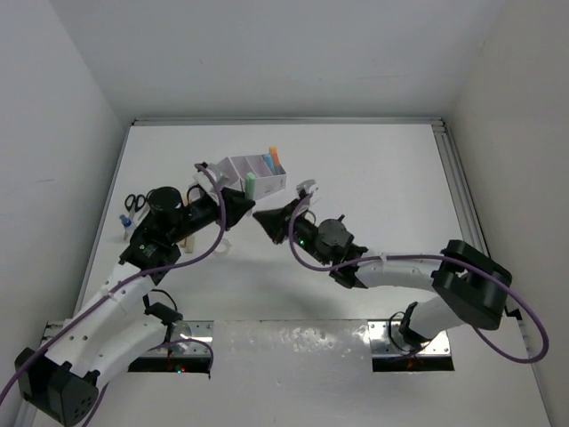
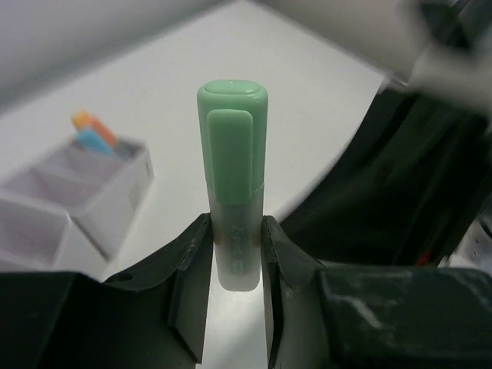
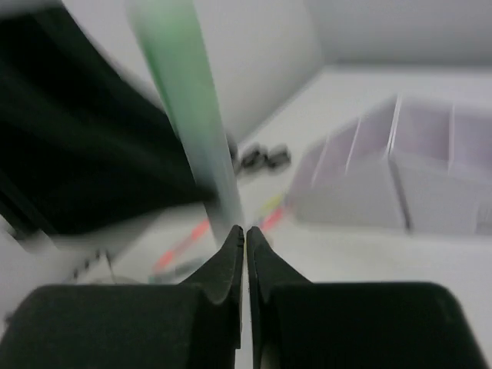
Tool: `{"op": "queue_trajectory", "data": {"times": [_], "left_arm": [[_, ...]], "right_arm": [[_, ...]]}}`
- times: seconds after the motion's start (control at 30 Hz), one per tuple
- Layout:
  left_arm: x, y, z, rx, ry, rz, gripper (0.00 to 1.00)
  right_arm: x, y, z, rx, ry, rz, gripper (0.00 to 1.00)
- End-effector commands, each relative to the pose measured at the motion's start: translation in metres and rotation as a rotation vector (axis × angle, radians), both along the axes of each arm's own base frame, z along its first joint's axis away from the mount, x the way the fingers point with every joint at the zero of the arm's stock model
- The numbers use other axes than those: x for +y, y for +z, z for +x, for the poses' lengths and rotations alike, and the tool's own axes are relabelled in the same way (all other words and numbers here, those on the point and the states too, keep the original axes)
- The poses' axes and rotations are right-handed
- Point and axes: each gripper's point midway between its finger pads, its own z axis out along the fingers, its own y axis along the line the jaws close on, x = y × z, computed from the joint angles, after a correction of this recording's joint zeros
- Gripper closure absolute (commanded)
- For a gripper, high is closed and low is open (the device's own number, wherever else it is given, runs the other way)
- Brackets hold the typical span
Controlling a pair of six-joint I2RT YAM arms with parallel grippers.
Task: Sort the stationery into containers
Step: Close the pen cap on the pen.
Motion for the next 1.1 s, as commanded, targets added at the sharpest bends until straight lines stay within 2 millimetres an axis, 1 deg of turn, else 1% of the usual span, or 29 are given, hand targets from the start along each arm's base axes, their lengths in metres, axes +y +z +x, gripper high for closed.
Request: {"op": "queue_trajectory", "data": {"times": [0.0, 0.13, 0.27, 0.3, 0.37, 0.4, 0.43, 0.47, 0.5, 0.53, 0.57, 0.6, 0.63, 0.67, 0.7, 0.73, 0.77, 0.8, 0.83, 0.87, 0.9, 0.93, 0.97, 1.0, 1.03, 1.07], "left_arm": [[-0.005, 0.151, -0.011, -0.516, -0.057, -0.199, 1.0], [-0.003, 0.145, -0.012, -0.51, -0.054, -0.182, 1.0], [-0.003, 0.141, -0.013, -0.498, -0.061, -0.167, 1.0], [-0.003, 0.139, -0.013, -0.494, -0.059, -0.161, 1.0], [-0.002, 0.137, -0.013, -0.492, -0.056, -0.154, 1.0], [-0.002, 0.136, -0.012, -0.492, -0.051, -0.149, 1.0], [-0.001, 0.134, -0.012, -0.484, -0.05, -0.145, 1.0], [-0.001, 0.133, -0.011, -0.48, -0.046, -0.141, 1.0], [0.0, 0.131, -0.01, -0.475, -0.039, -0.135, 1.0], [0.0, 0.124, -0.009, -0.457, -0.036, -0.12, 1.0], [0.001, 0.121, -0.009, -0.453, -0.032, -0.113, 1.0], [0.002, 0.117, -0.007, -0.449, -0.023, -0.099, 1.0], [0.002, 0.107, -0.006, -0.422, -0.023, -0.081, 1.0], [0.003, 0.102, -0.004, -0.408, -0.018, -0.066, 1.0], [0.004, 0.097, -0.003, -0.396, -0.007, -0.053, 1.0], [0.004, 0.086, 0.0, -0.363, -0.005, -0.032, 1.0], [0.004, 0.08, 0.001, -0.343, -0.003, -0.021, 1.0], [0.004, 0.075, 0.002, -0.332, -0.003, -0.009, 1.0], [0.003, 0.068, 0.002, -0.311, -0.008, 0.005, 1.0], [0.003, 0.065, 0.001, -0.31, -0.015, 0.014, 1.0], [0.002, 0.06, 0.001, -0.297, -0.019, 0.02, 1.0], [0.002, 0.059, 0.0, -0.295, -0.023, 0.023, 1.0], [0.002, 0.057, 0.0, -0.297, -0.027, 0.032, 1.0], [0.001, 0.054, 0.0, -0.285, -0.031, 0.037, 1.0], [0.001, 0.052, -0.001, -0.281, -0.034, 0.041, 1.0], [0.001, 0.053, 0.0, -0.285, -0.032, 0.043, 1.0]], "right_arm": [[0.008, -0.13, -0.056, 0.245, 0.213, -0.337, 1.0], [0.012, -0.13, -0.059, 0.251, 0.23, -0.327, 1.0], [0.011, -0.127, -0.058, 0.243, 0.224, -0.319, 1.0], [0.009, -0.124, -0.058, 0.235, 0.218, -0.316, 1.0], [0.002, -0.124, -0.055, 0.217, 0.194, -0.341, 1.0], [-0.004, -0.115, -0.053, 0.204, 0.177, -0.337, 1.0], [-0.009, -0.112, -0.051, 0.181, 0.165, -0.353, 0.95], [-0.014, -0.105, -0.046, 0.16, 0.147, -0.359, 0.89], [-0.023, -0.109, -0.044, 0.17, 0.134, -0.41, 0.82], [-0.025, -0.078, -0.038, 0.093, 0.116, -0.406, 0.66], [-0.034, -0.065, -0.027, 0.07, 0.066, -0.428, 0.59], [-0.044, -0.068, -0.025, 0.076, 0.047, -0.497, 0.54], [-0.048, -0.028, -0.017, -0.011, 0.014, -0.481, 0.45], [-0.056, -0.012, -0.01, -0.038, -0.02, -0.489, 0.42], [-0.062, -0.003, -0.007, -0.051, -0.04, -0.511, 0.39], [-0.063, 0.031, -0.004, -0.108, -0.059, -0.486, 0.37], [-0.065, 0.046, -0.001, -0.127, -0.071, -0.479, 0.39], [-0.064, 0.052, -0.001, -0.129, -0.062, -0.491, 0.47], [-0.06, 0.085, -0.001, -0.17, -0.063, -0.453, 0.59], [-0.055, 0.088, 0.0, -0.161, -0.047, -0.465, 0.81], [-0.05, 0.096, -0.001, -0.158, -0.033, -0.446, 0.85], [-0.046, 0.119, -0.001, -0.178, -0.029, -0.405, 0.83], [-0.038, 0.121, 0.001, -0.173, -0.021, -0.396, 0.61], [-0.034, 0.131, 0.002, -0.186, -0.016, -0.361, 0.49], [-0.028, 0.139, -0.001, -0.196, 0.007, -0.333, 0.42], [-0.021, 0.138, -0.001, -0.203, 0.019, -0.327, 0.36]]}}
